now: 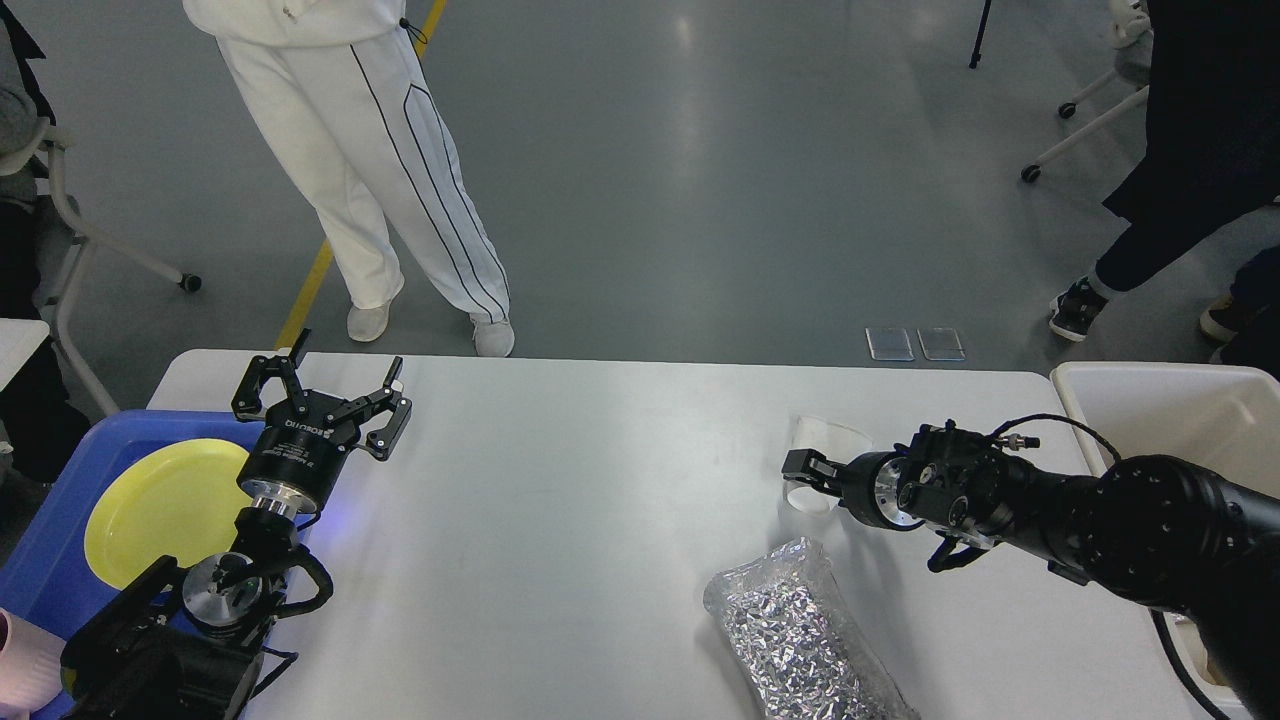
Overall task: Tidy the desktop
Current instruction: 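Grasp the white paper cup and lift it with the right gripper, then carry the cup over the white bin and release it, then move the right gripper down toward the foil item in the clear bag, then grasp the bagged foil item with the right gripper, then lift the bagged foil item and drop it into the white bin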
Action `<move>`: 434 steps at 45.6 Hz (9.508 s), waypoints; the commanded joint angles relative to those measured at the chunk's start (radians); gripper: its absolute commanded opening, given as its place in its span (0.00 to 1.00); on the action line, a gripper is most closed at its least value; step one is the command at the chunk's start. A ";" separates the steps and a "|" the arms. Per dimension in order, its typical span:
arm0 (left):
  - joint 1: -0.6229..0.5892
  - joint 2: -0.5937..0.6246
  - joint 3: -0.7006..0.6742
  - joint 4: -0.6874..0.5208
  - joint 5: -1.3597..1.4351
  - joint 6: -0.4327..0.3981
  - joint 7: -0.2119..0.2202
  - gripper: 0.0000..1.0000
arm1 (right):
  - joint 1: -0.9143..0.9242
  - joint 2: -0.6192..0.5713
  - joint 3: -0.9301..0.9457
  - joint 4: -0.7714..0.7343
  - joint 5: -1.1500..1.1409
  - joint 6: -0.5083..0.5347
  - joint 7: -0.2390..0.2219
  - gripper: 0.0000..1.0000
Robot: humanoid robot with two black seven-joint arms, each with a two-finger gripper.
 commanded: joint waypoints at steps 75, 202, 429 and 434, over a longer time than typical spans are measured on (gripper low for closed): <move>0.000 0.002 0.000 0.000 0.000 0.000 0.000 0.96 | 0.689 -0.401 -0.345 0.639 -0.214 0.261 0.154 0.00; 0.000 0.002 0.000 0.000 0.000 0.000 0.000 0.96 | 0.756 -0.557 -0.360 1.065 -0.300 0.132 0.071 1.00; 0.000 0.000 0.000 0.000 0.000 0.000 0.000 0.96 | -0.405 -0.462 0.147 -0.608 0.138 -0.109 0.035 1.00; 0.000 0.002 0.000 0.000 0.000 0.000 0.000 0.96 | -0.405 -0.460 0.144 -0.608 0.138 -0.109 0.035 1.00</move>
